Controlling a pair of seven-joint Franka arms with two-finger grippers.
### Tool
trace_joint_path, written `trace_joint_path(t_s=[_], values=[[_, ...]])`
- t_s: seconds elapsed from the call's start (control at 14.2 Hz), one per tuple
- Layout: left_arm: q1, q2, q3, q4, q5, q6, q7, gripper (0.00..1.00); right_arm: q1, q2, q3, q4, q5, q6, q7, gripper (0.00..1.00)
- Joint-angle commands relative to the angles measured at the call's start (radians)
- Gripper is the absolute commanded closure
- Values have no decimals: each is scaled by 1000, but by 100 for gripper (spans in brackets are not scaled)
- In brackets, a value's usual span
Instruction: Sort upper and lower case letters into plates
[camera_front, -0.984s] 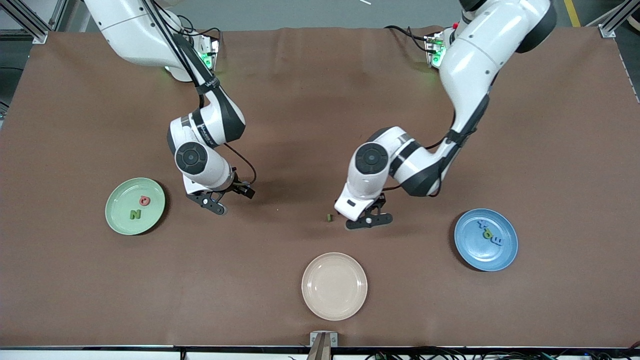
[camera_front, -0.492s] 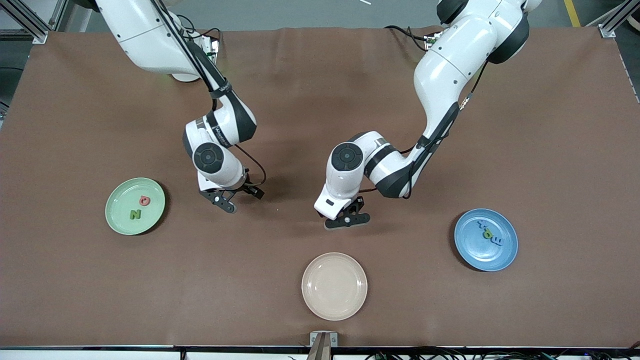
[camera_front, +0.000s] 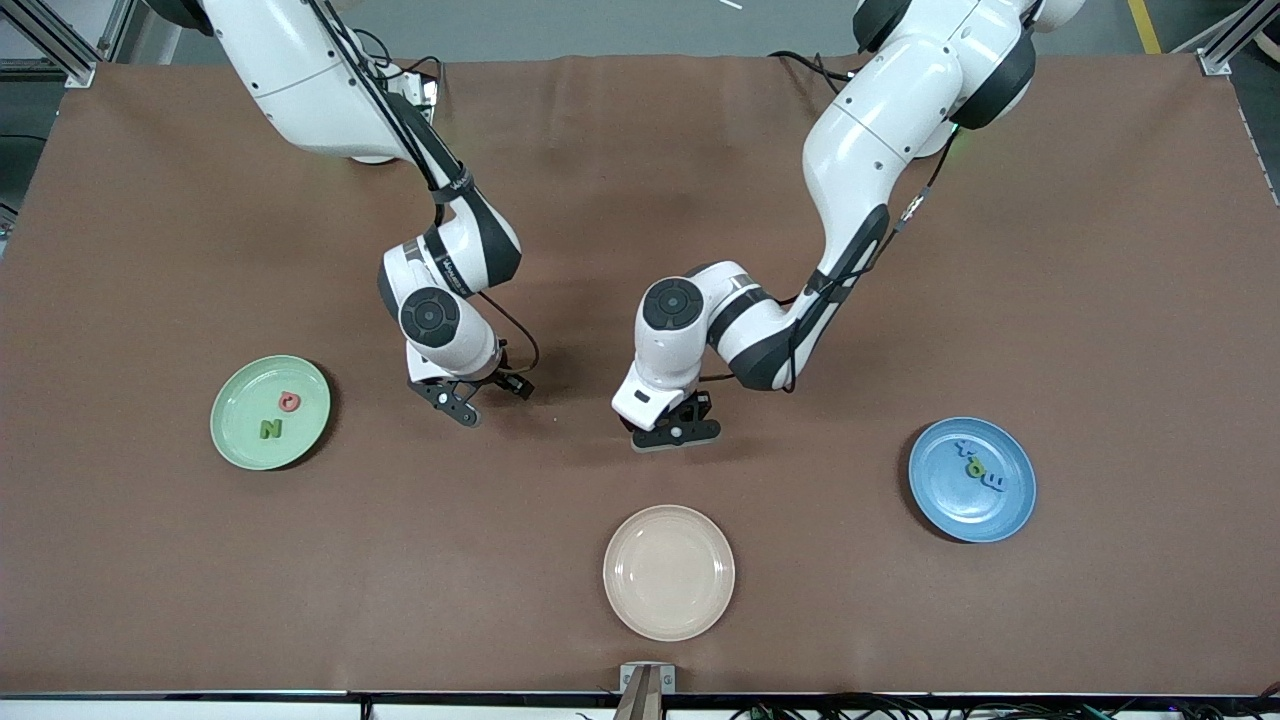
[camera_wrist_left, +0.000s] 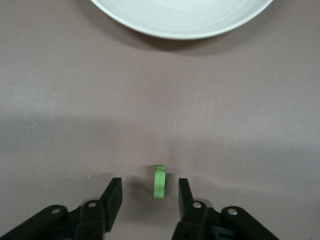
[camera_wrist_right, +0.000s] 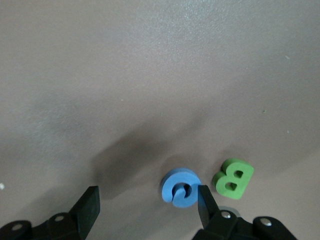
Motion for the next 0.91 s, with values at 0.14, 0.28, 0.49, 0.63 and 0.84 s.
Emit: trace_joint_path(t_s=[0.14, 0.28, 0.49, 0.63, 0.84], values=[[-10, 15, 12, 24, 0, -6, -14, 82, -3, 4, -3, -13, 16, 13, 6, 12], [-8, 17, 13, 22, 1, -6, -11, 85, -6, 4, -3, -15, 16, 13, 6, 12], [-5, 22, 13, 22, 1, -5, -9, 94, -7, -5, -4, -12, 16, -9, 7, 10], [1, 8, 13, 21, 4, -8, -9, 100, -7, -11, -4, -4, 16, -39, 7, 7], [74, -56, 7, 16, 7, -124, 3, 100, -9, -18, -6, 1, 16, -55, 7, 6]])
